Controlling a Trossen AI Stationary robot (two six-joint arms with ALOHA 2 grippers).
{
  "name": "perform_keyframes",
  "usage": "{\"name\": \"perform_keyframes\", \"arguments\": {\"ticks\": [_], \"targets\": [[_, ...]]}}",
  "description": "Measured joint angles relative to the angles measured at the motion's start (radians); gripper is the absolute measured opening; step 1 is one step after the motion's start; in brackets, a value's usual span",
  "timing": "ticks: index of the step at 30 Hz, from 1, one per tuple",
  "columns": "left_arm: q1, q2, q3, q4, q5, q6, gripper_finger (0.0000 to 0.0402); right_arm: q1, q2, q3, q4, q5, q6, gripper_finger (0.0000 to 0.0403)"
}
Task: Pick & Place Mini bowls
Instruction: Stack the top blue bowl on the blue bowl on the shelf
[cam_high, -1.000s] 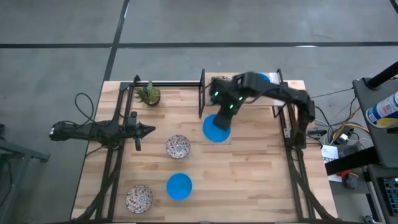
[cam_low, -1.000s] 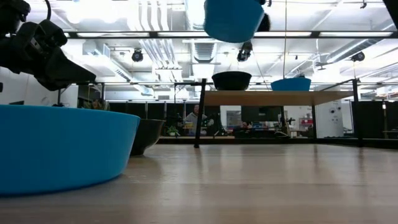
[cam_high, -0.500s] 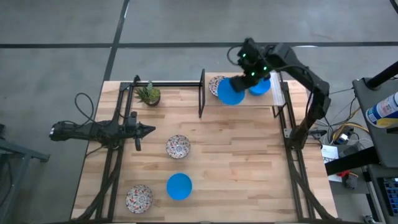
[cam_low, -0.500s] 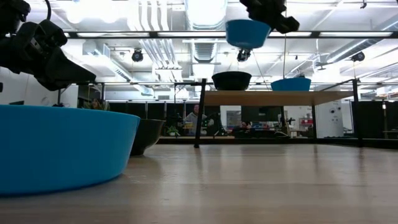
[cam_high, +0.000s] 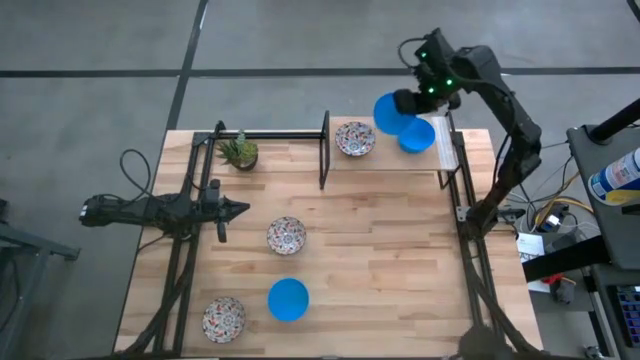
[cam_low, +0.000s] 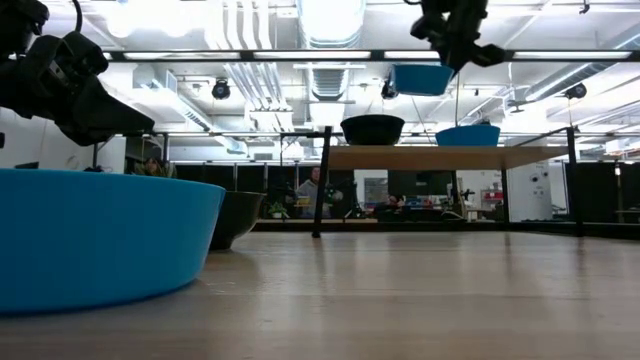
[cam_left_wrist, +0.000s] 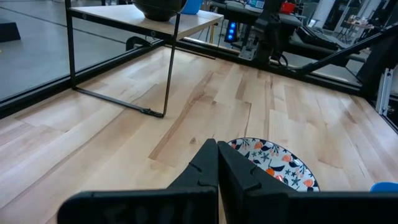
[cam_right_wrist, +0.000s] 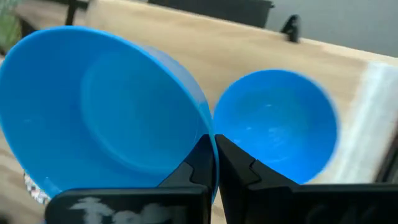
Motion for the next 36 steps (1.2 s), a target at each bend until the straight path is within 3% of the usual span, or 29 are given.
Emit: {"name": "perform_keyframes", "arguments": {"ticks": [7,21,36], "targets": [[0.0,0.0,0.0,0.0,0.0,0.0,0.0,-0.102,-0.043,-0.06,0.002,-0.007,-0.011,0.0008],[0.0,0.0,0.0,0.0,0.0,0.0,0.0,-0.199,-0.189,-0.378,0.005,-0.007,-0.03,0.0008],[0.0,0.0,0.0,0.0,0.0,0.0,0.0,-0.2,-0.181,-0.391,0.041,0.0,-0.036,0.0008]]}}
